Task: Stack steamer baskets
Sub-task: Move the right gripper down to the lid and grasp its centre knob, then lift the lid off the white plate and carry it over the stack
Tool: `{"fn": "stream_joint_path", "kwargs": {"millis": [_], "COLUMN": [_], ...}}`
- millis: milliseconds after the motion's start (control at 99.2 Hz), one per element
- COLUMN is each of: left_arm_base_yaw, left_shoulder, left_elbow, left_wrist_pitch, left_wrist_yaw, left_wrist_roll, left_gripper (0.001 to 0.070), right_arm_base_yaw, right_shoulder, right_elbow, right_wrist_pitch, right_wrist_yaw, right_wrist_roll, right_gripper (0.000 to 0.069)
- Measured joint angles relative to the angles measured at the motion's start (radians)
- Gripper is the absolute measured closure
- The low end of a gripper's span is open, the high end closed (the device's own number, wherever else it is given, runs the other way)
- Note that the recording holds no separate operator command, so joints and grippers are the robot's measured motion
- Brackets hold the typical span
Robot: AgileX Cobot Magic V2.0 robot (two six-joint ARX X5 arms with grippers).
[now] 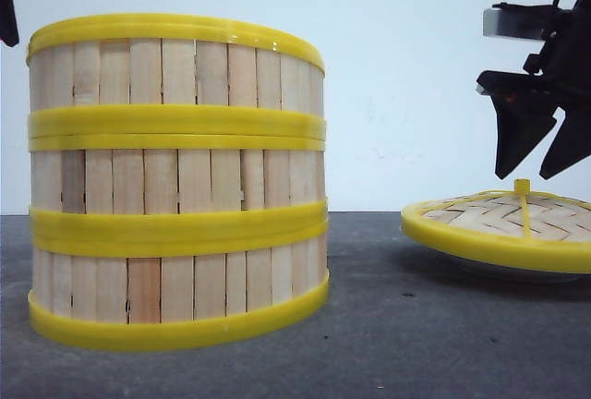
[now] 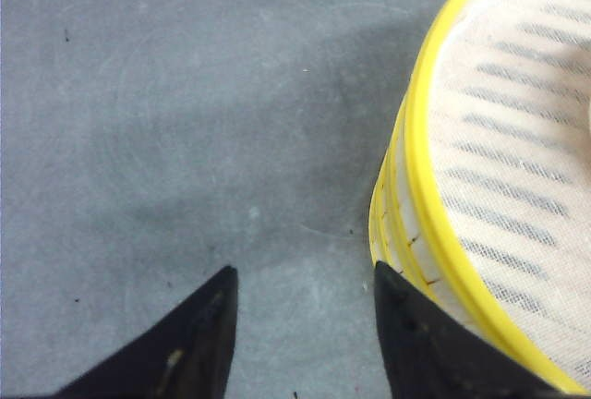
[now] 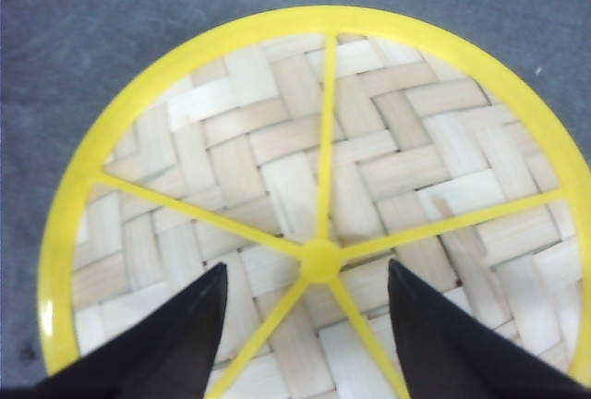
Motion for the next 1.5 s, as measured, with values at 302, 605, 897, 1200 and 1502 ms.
{"fn": "stream_joint_path", "kwargs": {"millis": [302,605,897,1200,1502], "left_arm_base_yaw": [0.0,0.0,0.0,0.0,0.004], "left_shoulder": [-0.006,-0.006,-0.006,-0.006,-0.006], "left_elbow": [0.0,0.0,0.0,0.0,0.0], "left_wrist_pitch": [0.007,0.008,0.008,0.008,0.016], "left_wrist_yaw": [-0.001,-0.001,-0.001,-0.001,-0.003], "left_wrist_roll": [0.0,0.0,0.0,0.0,0.002], "left_gripper": [0.0441,0.0441,0.0441,0.0441,0.0441], "right_arm_base_yaw": [-0.001,-0.003,-0.005,-0.005,-0.004], "right_shoulder": [0.061,0.069,0.069,0.066,0.005], "right_elbow": [0.0,0.0,0.0,0.032,0.25], "right_wrist_pitch": [0.037,0.06,0.062,0.01,-0.144], "right_wrist_yaw": [0.0,0.003,0.006,-0.005,-0.053], "right_wrist_roll": [0.0,0.0,0.0,0.0,-0.009], "right_gripper": [0.036,0.0381,0.063,0.0636,0.0636]}}
